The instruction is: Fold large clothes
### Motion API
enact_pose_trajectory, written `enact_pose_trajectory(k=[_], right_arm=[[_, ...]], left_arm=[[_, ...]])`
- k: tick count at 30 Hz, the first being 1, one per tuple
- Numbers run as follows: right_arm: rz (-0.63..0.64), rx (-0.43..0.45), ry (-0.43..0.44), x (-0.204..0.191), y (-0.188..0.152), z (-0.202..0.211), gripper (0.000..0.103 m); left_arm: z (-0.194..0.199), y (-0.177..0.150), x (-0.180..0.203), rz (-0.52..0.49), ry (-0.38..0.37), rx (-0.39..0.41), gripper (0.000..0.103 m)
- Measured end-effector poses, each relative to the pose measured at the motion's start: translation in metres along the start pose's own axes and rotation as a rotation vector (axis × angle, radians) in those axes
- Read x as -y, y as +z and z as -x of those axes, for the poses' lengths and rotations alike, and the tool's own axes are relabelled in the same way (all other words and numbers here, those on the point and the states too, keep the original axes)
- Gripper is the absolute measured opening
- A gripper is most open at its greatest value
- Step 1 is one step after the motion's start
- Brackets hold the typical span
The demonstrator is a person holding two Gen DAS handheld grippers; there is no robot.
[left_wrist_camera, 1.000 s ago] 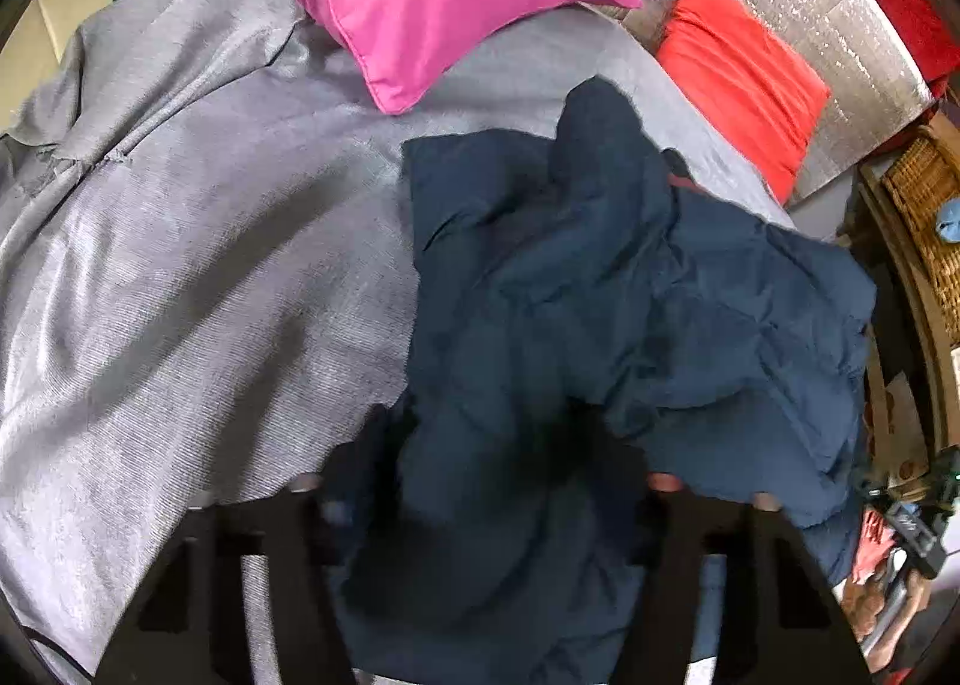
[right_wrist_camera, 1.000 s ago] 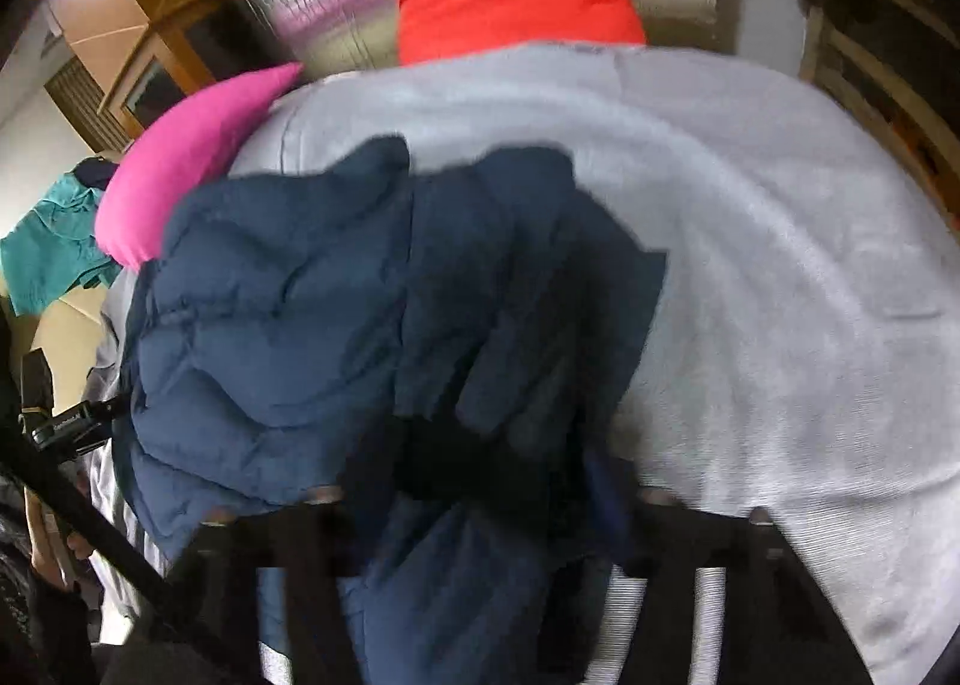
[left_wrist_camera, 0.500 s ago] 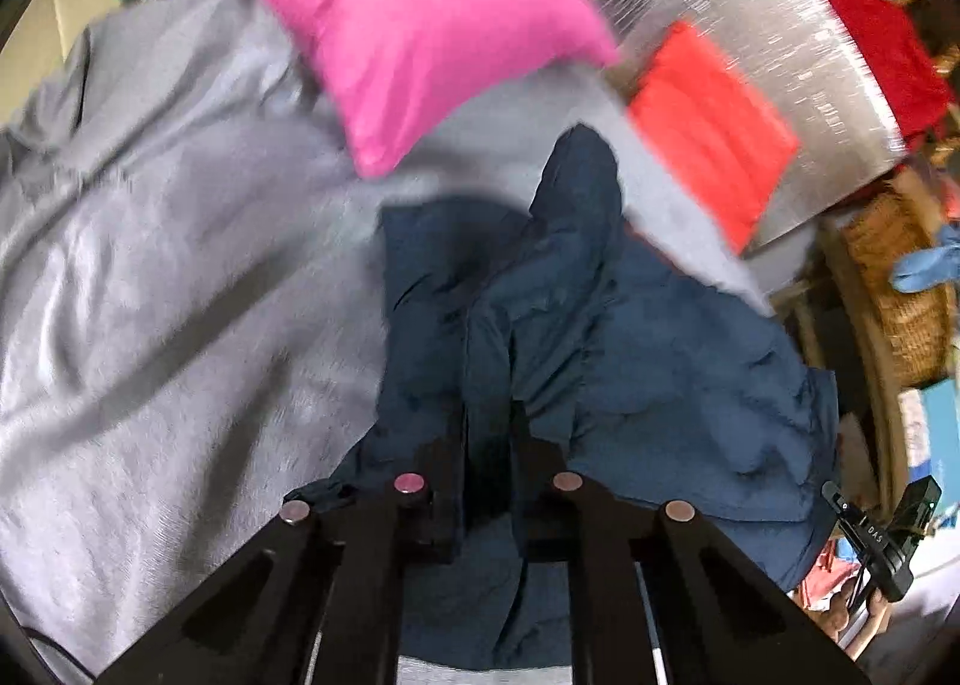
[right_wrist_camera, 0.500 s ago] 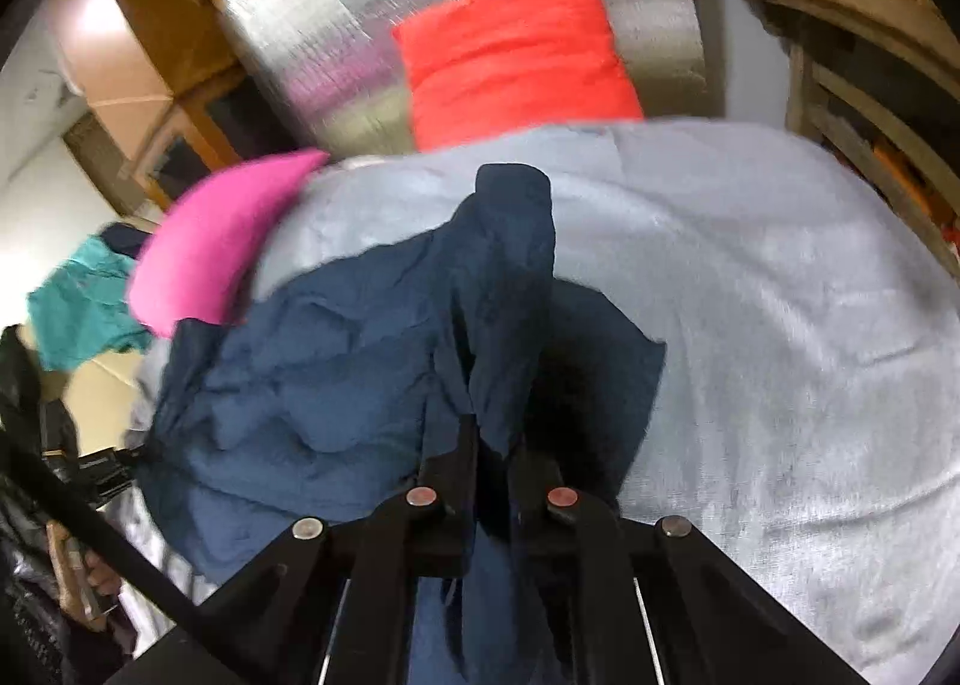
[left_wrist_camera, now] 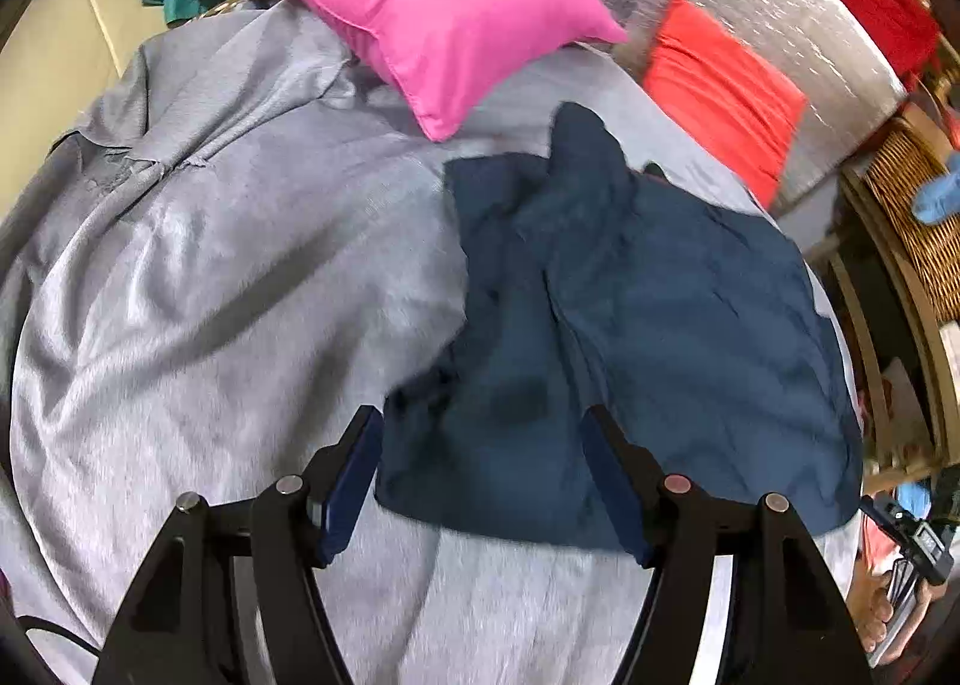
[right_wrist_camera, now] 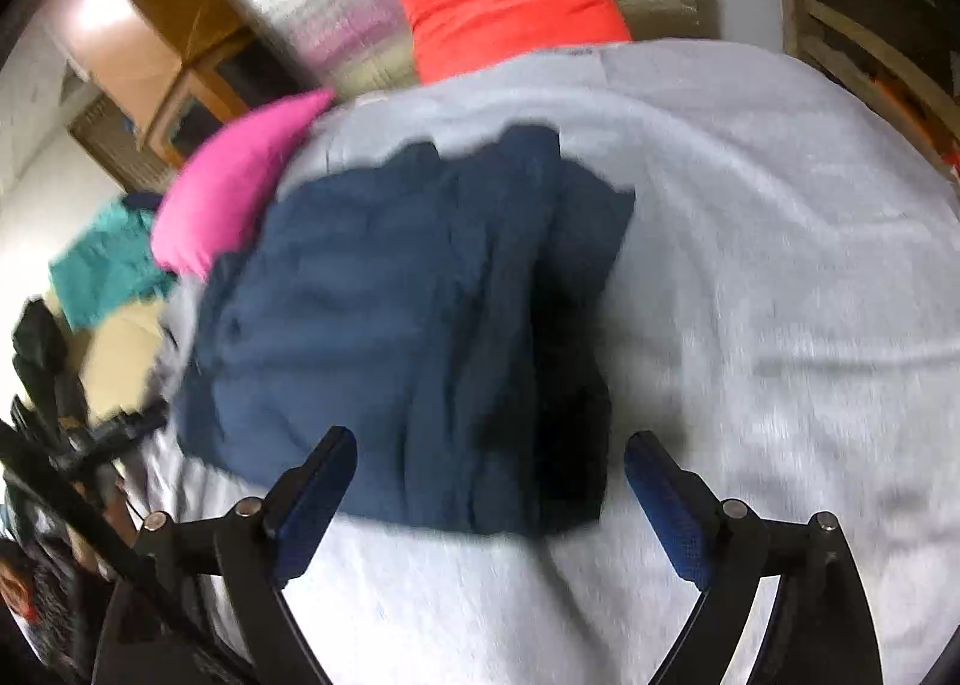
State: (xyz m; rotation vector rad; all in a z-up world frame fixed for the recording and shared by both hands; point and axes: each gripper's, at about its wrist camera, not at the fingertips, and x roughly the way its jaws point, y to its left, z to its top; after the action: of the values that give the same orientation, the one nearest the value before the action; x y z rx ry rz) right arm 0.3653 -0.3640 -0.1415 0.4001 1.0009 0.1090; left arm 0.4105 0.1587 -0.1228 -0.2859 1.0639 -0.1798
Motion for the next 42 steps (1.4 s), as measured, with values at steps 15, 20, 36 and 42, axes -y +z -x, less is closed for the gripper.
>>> enact_pose_trajectory(k=[15, 20, 36, 42], right_arm=[[0.08, -0.162, -0.026, -0.017, -0.015, -0.061, 0.034], [0.098, -0.1, -0.012, -0.026, -0.032, -0.026, 0.026], [0.012, 0.018, -0.093, -0.018, -0.115, 0.052, 0.082], [-0.033, 0.091, -0.032, -0.023, -0.06, 0.076, 0.082]], left_arm=[[-0.049, -0.01, 0.002, 0.012, -0.004, -0.079, 0.022], [-0.003, -0.026, 0.007, 0.008, -0.081, -0.029, 0.01], [0.053, -0.087, 0.021, -0.091, 0.127, 0.081, 0.062], [0.054, -0.045, 0.035, -0.053, 0.069, 0.102, 0.065]])
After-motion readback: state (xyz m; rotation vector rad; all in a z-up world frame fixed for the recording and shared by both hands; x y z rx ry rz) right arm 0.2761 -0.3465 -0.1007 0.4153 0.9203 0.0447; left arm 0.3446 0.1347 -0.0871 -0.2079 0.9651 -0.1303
